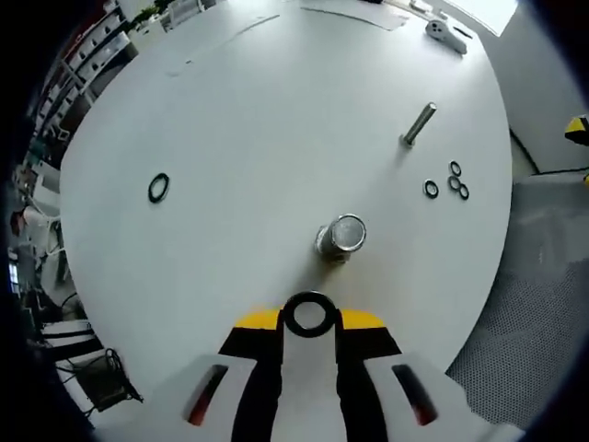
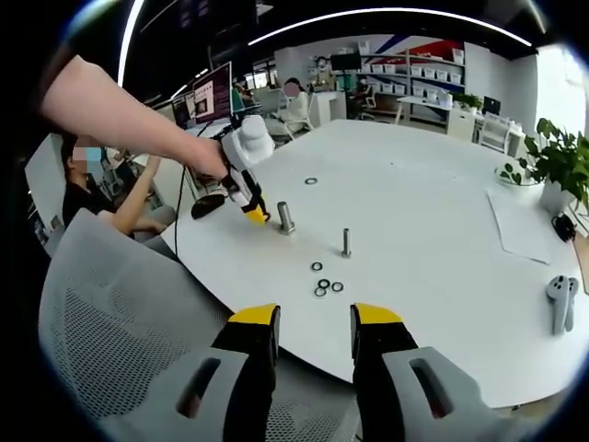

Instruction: Place the washer onto the threaded stud by aligning its center hole with the stud, sliding it down to the base, and recovering from edge contact or off-axis alignment until the washer reaches the visible bottom stop.

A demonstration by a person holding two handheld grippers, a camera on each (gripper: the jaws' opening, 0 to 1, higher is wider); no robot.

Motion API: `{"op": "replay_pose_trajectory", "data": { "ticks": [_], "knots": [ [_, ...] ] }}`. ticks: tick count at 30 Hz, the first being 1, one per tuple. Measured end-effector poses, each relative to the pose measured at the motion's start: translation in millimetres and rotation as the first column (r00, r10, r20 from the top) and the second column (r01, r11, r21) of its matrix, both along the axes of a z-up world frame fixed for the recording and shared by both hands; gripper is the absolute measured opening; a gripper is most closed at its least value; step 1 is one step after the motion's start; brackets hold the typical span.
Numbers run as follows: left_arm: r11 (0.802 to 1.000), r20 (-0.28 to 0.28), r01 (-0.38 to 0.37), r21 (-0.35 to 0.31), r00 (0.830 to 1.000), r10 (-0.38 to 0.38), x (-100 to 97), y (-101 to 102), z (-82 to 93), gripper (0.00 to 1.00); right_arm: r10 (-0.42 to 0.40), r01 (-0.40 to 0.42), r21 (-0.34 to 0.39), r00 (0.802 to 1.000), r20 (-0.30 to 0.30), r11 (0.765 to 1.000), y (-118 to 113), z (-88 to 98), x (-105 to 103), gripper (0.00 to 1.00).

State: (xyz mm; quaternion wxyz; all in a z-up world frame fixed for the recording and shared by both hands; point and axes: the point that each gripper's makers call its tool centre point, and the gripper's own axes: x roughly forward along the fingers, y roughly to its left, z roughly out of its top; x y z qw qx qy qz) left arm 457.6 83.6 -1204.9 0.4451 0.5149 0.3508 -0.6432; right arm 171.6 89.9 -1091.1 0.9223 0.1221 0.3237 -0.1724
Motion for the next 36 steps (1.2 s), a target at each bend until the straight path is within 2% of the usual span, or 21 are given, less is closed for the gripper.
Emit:
{"op": "replay_pose_trajectory", "data": {
  "ticks": [7,11,13,18,23,36],
  "knots": [
    [0.998,-0.015,0.043,-0.046,0.999,-0.043,-3.9,-10.4,30.5,0.19,0.005,-0.005,0.001,1.000,0.000,1.000,0.6,-0.1,0.7,0.33],
    [0.994,-0.017,0.078,-0.071,0.997,-0.079,-16.7,-17.6,47.6,0.19,0.008,-0.008,0.001,1.000,0.000,1.000,0.7,-0.5,0.7,0.33],
    [0.993,-0.024,0.091,-0.074,0.995,-0.093,-18.1,-21.3,46.7,0.19,0.008,-0.008,0.001,1.000,0.000,1.000,1.0,-0.5,1.1,0.33],
    [0.990,-0.024,0.123,-0.069,0.992,-0.124,-38.9,-26.1,45.5,0.19,0.007,-0.007,0.001,1.000,0.000,1.000,1.0,-0.2,0.6,0.33],
    [0.986,-0.006,0.161,-0.042,0.987,-0.161,-41.0,-28.0,37.5,0.19,0.004,-0.004,0.000,1.000,0.001,1.000,0.6,0.1,0.5,0.33],
    [0.981,0.008,0.196,-0.014,0.981,-0.196,-47.1,-31.2,34.0,0.19,-0.002,0.002,0.000,1.000,0.005,1.000,-0.9,0.2,0.7,0.33]
  ]
}}
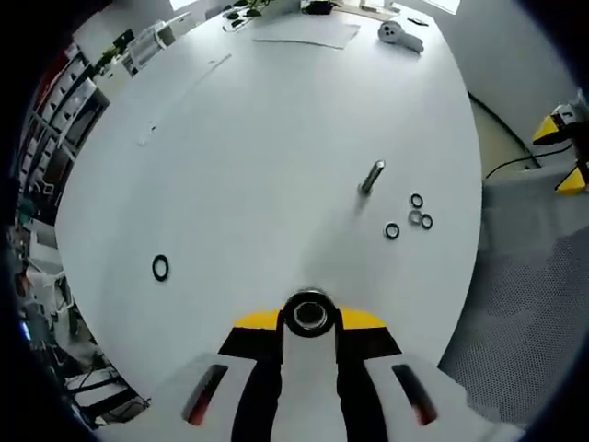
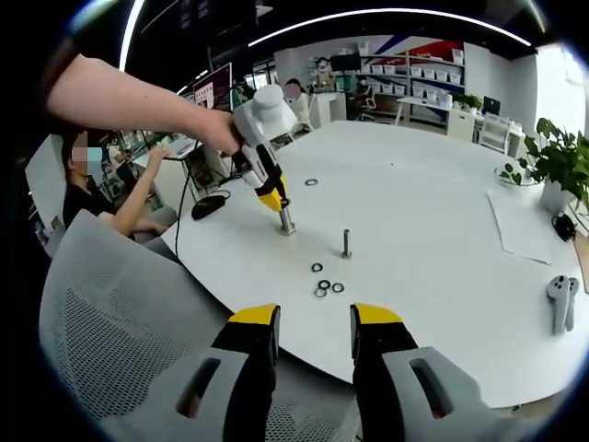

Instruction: Place the washer onto the threaded stud by aligning its center hole with the stud, sliding it down to the base, and recovering from edge contact or off-axis alignment until the washer reaches the visible bottom stop.

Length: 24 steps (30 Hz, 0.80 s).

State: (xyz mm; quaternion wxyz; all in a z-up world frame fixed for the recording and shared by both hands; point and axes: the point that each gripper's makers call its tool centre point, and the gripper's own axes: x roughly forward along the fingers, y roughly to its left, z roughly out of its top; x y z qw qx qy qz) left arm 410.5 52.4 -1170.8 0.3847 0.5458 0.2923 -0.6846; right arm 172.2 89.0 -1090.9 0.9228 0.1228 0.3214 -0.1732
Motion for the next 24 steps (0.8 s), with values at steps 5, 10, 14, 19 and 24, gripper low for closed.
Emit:
{"op": "replay_pose_trajectory", "data": {
  "ticks": [5,10,14,19,24],
  "knots": [
    [1.000,0.004,0.000,0.013,1.000,0.000,1.7,-1.2,-3.6,0.19,-0.002,0.002,0.000,1.000,-0.002,1.000,0.7,-0.1,-0.3,0.33],
    [1.000,0.018,0.014,0.024,1.000,-0.014,3.4,-3.3,-11.8,0.19,-0.003,0.003,0.000,1.000,-0.004,1.000,0.7,0.2,-1.1,0.33],
    [0.999,0.023,0.009,0.040,1.000,-0.010,4.9,-4.7,-21.2,0.19,-0.004,0.004,0.000,1.000,-0.007,1.000,-0.1,-1.4,-1.2,0.33],
    [0.998,0.038,0.012,0.057,0.999,-0.014,5.3,-5.7,-37.7,0.19,-0.006,0.006,0.002,1.000,-0.011,1.000,-0.3,-2.0,-1.6,0.33],
    [0.997,0.059,0.006,0.071,0.998,-0.010,6.3,-7.1,-46.1,0.19,-0.006,0.006,0.004,1.000,-0.010,1.000,0.3,-1.1,-2.3,0.33]
  ]
}}
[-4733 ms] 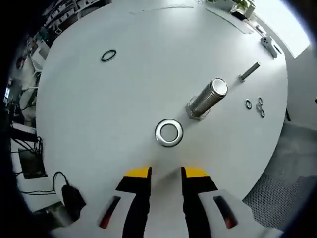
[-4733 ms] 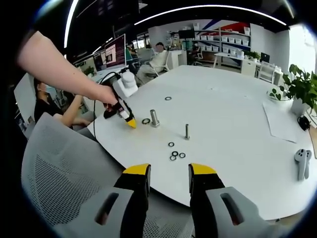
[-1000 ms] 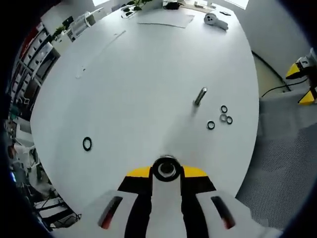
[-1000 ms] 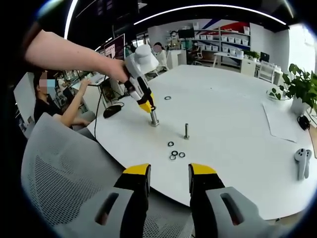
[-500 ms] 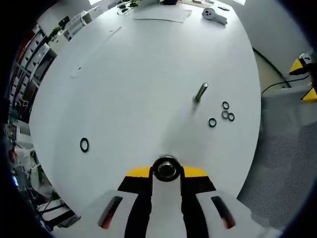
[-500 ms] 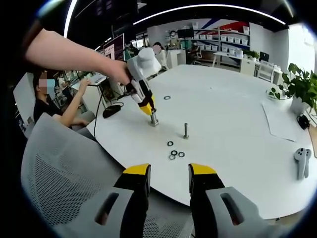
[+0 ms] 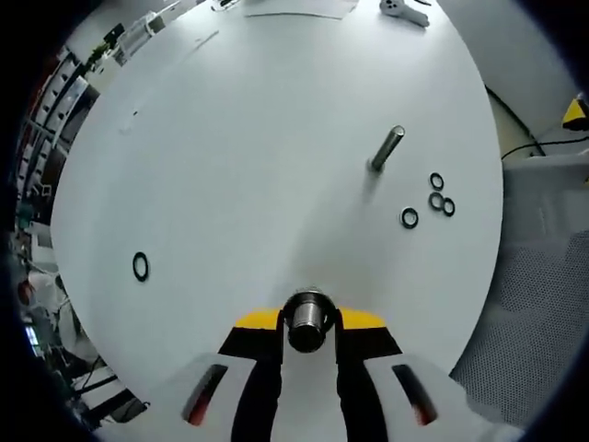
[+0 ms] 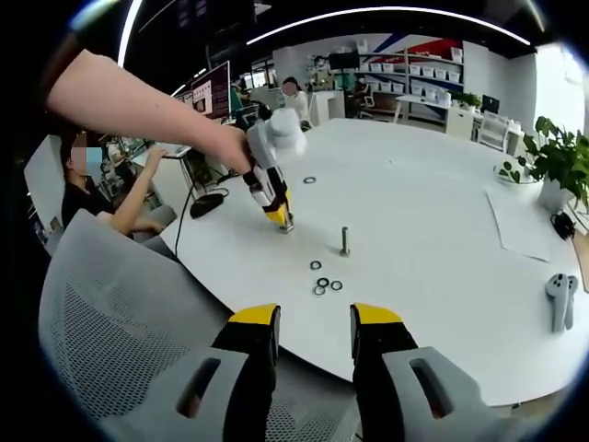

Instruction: Place the washer onto the threaded stud by aligning its center hole with the stud, sliding it down to the base, and recovering from edge contact or off-axis alignment until the washer reaches the visible bottom stop.

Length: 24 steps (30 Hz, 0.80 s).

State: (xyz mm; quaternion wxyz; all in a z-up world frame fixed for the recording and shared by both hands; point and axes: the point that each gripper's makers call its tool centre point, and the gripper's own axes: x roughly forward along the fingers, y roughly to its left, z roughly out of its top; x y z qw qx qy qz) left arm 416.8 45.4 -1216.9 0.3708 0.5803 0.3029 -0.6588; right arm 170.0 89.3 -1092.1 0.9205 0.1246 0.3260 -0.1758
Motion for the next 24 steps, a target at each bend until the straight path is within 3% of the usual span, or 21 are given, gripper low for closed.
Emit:
{"op": "replay_pose_trajectory", "data": {
  "ticks": [11,24],
  "knots": [
    [1.000,0.003,0.002,0.016,1.000,-0.002,1.5,-0.1,-14.6,0.19,0.003,-0.003,0.002,1.000,-0.007,1.000,0.8,-1.5,0.3,0.33],
    [1.000,-0.025,-0.007,0.009,1.000,0.007,1.1,1.7,-12.7,0.21,0.008,-0.008,0.007,1.000,-0.013,1.000,2.3,-1.8,0.0,0.33]
  ]
}}
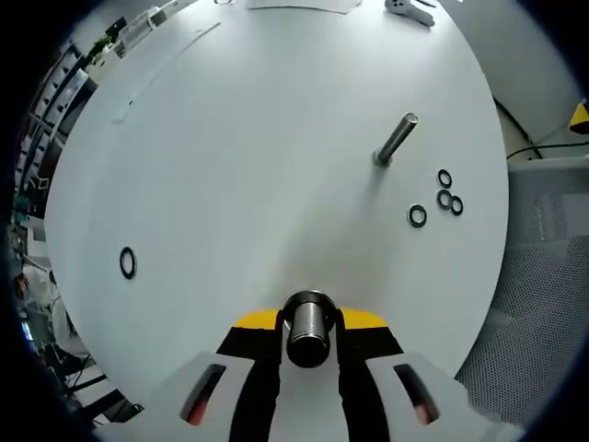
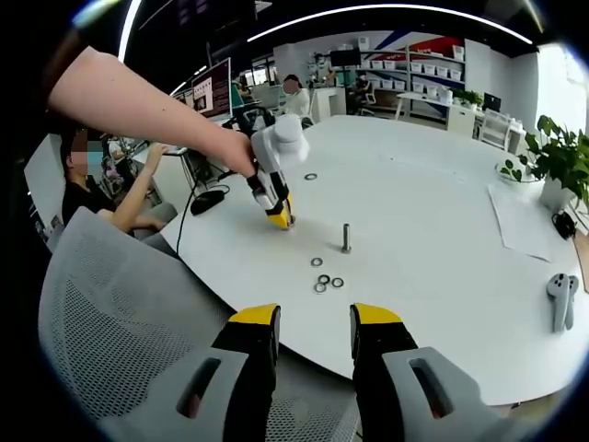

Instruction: Place the washer onto the threaded stud by aligning its center hole with the stud, sliding it down to the base, and recovering from edge contact or off-axis alignment until the washer reaches the visible bottom stop.

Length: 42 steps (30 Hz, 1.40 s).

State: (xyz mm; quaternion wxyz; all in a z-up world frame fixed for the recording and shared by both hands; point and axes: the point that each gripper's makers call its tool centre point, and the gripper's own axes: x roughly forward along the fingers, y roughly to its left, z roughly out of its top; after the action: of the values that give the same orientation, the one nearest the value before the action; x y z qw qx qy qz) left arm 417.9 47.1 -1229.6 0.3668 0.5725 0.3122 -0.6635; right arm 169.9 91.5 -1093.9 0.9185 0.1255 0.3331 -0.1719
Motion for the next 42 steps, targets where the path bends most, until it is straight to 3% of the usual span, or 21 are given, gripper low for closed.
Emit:
{"op": "replay_pose_trajectory", "data": {
  "ticks": [4,10,13,16,22,30,35,36,37,38,39,40,42],
  "knots": [
    [1.000,-0.012,-0.008,-0.007,1.000,0.008,0.9,-0.2,2.4,0.24,0.001,-0.001,-0.001,1.000,-0.002,1.000,-0.8,-2.4,0.7,0.33],
    [0.999,-0.084,-0.045,-0.027,0.996,0.043,2.2,-2.4,11.3,0.29,0.009,-0.009,0.001,1.000,-0.007,1.000,0.5,-1.5,0.0,0.33],
    [0.990,-0.208,-0.137,-0.018,0.969,0.130,-18.0,-3.3,31.8,0.31,0.012,-0.012,0.002,1.000,-0.009,1.000,1.0,-2.9,0.6,0.33],
    [0.984,-0.224,-0.170,-0.049,0.962,0.155,-6.5,-8.3,33.9,0.31,0.012,-0.012,0.004,1.000,-0.009,1.000,1.1,-2.8,0.1,0.33],
    [0.945,-0.313,-0.309,-0.109,0.913,0.262,3.8,-33.2,46.8,0.31,0.013,-0.013,0.007,1.000,-0.010,1.000,0.8,-3.6,0.2,0.33],
    [0.908,-0.232,-0.362,-0.212,0.921,0.313,42.5,-50.5,47.6,0.29,0.010,-0.010,0.010,1.000,-0.013,1.000,1.0,-3.5,-0.7,0.33],
    [0.896,-0.160,-0.359,-0.262,0.931,0.327,63.5,-58.3,42.0,0.32,0.008,-0.008,0.013,1.000,-0.014,1.000,0.7,-4.4,-0.7,0.33],
    [0.892,-0.172,-0.370,-0.260,0.927,0.334,63.9,-58.8,42.7,0.33,0.008,-0.008,0.014,1.000,-0.015,1.000,0.6,-4.8,-0.8,0.33],
    [0.883,-0.238,-0.402,-0.241,0.907,0.348,56.0,-60.1,41.8,0.33,0.008,-0.007,0.014,1.000,-0.016,1.000,0.3,-5.4,-0.8,0.33],
    [0.885,-0.218,-0.408,-0.225,0.906,0.362,65.1,-60.9,38.3,0.31,0.006,-0.006,0.012,1.000,-0.019,1.000,-0.4,-6.2,-1.1,0.33],
    [0.894,-0.165,-0.379,-0.238,0.923,0.347,77.0,-63.6,35.1,0.30,0.004,-0.004,0.011,1.000,-0.022,1.000,-0.8,-6.5,-1.5,0.33],
    [0.899,-0.149,-0.356,-0.257,0.933,0.327,85.3,-70.0,32.8,0.31,0.004,-0.004,0.013,1.000,-0.022,1.000,-0.5,-6.5,-1.5,0.33],
    [0.898,-0.149,-0.359,-0.256,0.932,0.330,91.6,-72.4,28.3,0.31,0.004,-0.004,0.016,1.000,-0.025,1.000,-0.1,-6.9,-1.6,0.33]
  ]
}}
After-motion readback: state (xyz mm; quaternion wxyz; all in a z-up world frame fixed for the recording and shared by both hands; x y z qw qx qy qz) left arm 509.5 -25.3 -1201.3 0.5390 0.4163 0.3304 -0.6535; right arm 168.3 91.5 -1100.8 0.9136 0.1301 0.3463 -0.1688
